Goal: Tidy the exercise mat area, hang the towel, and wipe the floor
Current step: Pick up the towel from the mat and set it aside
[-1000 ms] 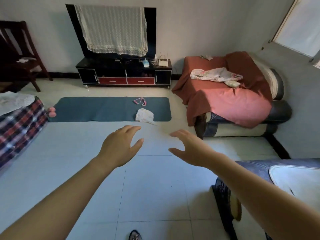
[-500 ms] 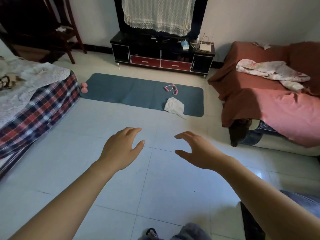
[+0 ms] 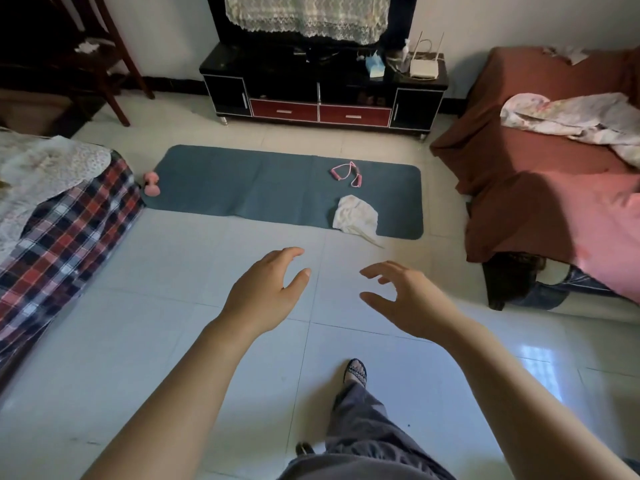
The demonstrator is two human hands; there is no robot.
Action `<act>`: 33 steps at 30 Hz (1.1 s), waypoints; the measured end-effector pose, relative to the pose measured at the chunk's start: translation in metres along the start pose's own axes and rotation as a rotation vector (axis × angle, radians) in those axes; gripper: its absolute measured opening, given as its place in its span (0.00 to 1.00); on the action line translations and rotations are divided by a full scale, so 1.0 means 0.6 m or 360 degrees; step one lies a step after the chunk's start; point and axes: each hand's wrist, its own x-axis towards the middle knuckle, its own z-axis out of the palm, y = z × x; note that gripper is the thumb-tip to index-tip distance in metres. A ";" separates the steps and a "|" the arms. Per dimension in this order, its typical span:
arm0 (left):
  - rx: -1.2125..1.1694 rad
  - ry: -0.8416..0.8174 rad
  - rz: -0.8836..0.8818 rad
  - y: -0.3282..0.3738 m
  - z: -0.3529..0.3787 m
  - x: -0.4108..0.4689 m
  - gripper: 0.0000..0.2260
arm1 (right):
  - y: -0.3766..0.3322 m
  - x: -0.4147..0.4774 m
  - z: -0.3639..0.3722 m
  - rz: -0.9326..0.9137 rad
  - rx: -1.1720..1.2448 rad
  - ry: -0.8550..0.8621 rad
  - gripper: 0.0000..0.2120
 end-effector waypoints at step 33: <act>-0.0109 -0.0244 0.0001 -0.195 -0.185 0.901 0.17 | 0.009 0.865 -0.164 0.0373 0.0062 -0.0104 0.20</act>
